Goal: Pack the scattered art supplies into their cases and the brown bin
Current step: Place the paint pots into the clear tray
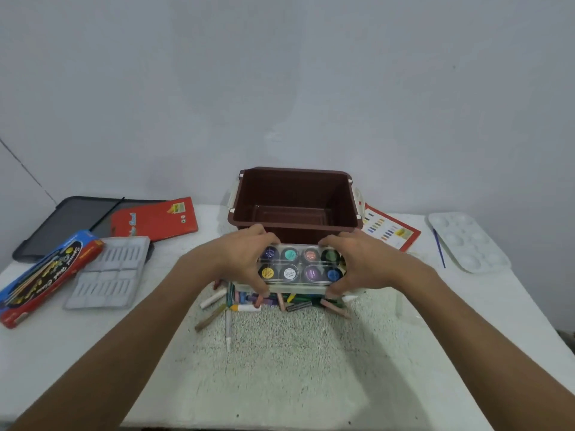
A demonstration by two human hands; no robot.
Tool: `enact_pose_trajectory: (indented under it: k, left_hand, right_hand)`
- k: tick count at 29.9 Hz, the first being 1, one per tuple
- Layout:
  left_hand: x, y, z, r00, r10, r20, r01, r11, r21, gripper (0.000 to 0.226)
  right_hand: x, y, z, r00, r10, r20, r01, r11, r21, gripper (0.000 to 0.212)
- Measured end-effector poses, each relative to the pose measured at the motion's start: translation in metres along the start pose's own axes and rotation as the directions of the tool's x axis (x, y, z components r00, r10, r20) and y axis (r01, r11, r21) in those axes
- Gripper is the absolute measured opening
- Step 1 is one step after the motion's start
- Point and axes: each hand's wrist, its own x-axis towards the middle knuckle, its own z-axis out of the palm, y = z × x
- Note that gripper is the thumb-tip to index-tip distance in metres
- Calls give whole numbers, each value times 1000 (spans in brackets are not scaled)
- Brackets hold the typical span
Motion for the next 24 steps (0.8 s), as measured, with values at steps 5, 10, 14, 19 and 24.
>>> enact_pose_trajectory:
  k: [5, 10, 14, 19, 24]
  left_hand:
    - [19, -9, -46, 999, 1, -48, -2, 1000, -19, 91]
    - [43, -24, -78, 985, 3, -175, -5, 1000, -9, 92]
    - [72, -42, -85, 963, -12, -267, 28, 998, 55, 98]
    - [109, -64, -73, 954, -31, -298, 62, 994, 92, 98]
    - [141, -82, -50, 971, -44, -235, 85, 982, 169, 97]
  right_hand:
    - [22, 16, -40, 999, -2, -36, 3, 999, 37, 95]
    - [58, 35, -64, 993, 17, -115, -10, 998, 65, 98]
    - [92, 50, -69, 984, 34, -176, -30, 999, 25, 101]
    - [128, 63, -57, 983, 47, -176, -61, 996, -71, 103]
    - [155, 73, -30, 992, 48, -113, -63, 990, -129, 101]
